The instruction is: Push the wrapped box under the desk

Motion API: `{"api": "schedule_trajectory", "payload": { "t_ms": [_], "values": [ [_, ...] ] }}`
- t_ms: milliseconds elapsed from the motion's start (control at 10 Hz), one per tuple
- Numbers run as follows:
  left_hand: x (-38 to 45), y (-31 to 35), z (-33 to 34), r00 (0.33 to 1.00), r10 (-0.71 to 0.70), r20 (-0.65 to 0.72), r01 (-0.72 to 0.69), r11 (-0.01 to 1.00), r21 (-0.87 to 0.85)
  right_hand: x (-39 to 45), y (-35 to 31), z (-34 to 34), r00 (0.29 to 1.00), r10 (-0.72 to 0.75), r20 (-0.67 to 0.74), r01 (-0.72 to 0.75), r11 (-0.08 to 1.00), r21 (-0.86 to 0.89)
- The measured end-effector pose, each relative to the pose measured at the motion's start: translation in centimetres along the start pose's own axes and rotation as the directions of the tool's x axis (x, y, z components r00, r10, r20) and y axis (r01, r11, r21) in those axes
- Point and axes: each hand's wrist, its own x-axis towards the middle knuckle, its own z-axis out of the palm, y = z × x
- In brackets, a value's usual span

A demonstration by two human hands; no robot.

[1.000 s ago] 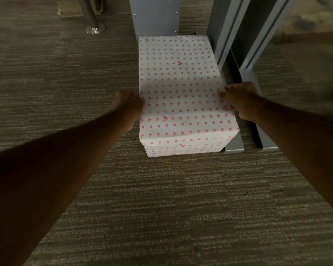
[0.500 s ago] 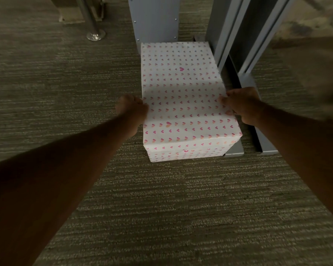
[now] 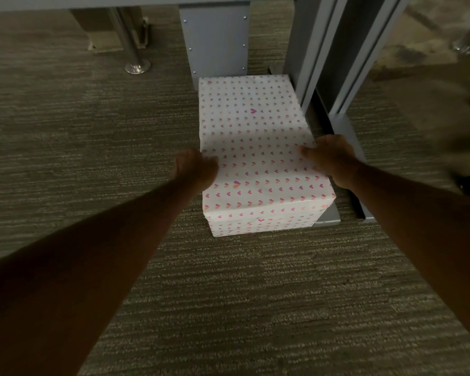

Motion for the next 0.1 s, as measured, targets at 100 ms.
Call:
{"api": "schedule_trajectory", "payload": {
  "t_ms": [100],
  "values": [
    [-0.88,0.31,0.17,0.979,0.201,-0.020,-0.193,0.963,0.186,-1.68,-0.32,0.56,0.977,-0.189,-0.096,0.170,0.969,-0.177]
  ]
}}
